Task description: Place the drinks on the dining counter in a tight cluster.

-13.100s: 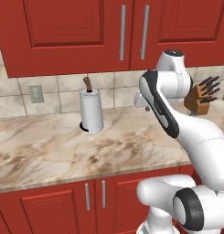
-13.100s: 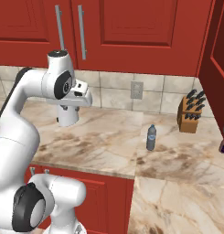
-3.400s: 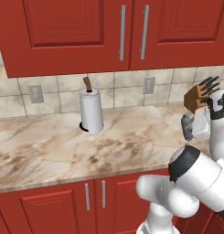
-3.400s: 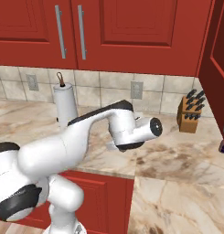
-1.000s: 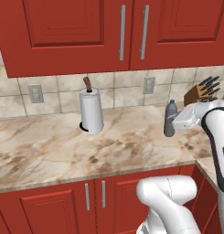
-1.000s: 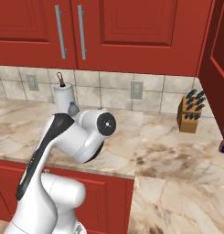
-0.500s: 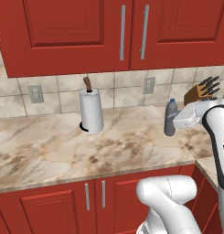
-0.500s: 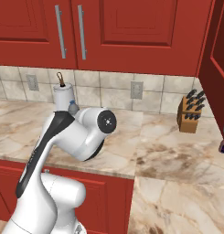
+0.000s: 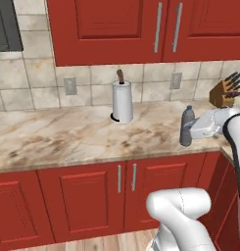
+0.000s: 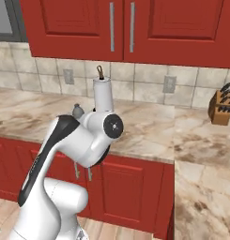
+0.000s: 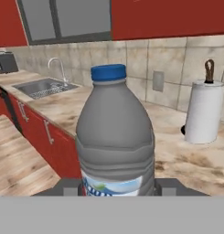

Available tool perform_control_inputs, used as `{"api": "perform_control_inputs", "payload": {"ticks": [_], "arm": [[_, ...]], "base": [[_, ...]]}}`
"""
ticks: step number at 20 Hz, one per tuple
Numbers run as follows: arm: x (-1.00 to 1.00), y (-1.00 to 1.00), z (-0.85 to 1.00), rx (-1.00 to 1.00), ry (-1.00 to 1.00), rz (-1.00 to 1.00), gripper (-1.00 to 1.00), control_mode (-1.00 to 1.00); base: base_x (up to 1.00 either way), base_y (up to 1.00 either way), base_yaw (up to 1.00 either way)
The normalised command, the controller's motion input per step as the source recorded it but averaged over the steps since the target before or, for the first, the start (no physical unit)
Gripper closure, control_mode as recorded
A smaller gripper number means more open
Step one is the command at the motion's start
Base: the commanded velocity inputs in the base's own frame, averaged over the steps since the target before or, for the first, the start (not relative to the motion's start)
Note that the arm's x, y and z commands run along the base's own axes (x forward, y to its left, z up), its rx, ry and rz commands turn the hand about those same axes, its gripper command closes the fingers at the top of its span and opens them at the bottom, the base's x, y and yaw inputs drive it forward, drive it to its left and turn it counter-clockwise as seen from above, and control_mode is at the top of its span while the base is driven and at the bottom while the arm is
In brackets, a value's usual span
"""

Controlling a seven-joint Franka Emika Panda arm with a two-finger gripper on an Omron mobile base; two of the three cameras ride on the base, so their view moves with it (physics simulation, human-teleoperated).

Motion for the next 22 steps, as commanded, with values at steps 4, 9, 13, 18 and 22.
{"api": "perform_control_inputs", "payload": {"ticks": [4, 9, 13, 18, 22], "arm": [[0.0, 0.0, 0.0, 0.0, 0.0, 0.0, 1.0, 1.0], [0.0, 0.0, 0.0, 0.0, 0.0, 0.0, 1.0, 1.0], [0.0, 0.0, 0.0, 0.0, 0.0, 0.0, 1.0, 1.0], [0.0, 0.0, 0.0, 0.0, 0.0, 0.0, 1.0, 1.0], [0.0, 0.0, 0.0, 0.0, 0.0, 0.0, 1.0, 1.0]], "base": [[-0.01, 1.0, 0.46], [-0.01, 1.0, 0.7], [-0.18, 0.81, 0.81], [-0.71, 0.3, 0.66], [-0.1, 0.63, 0.66]]}}
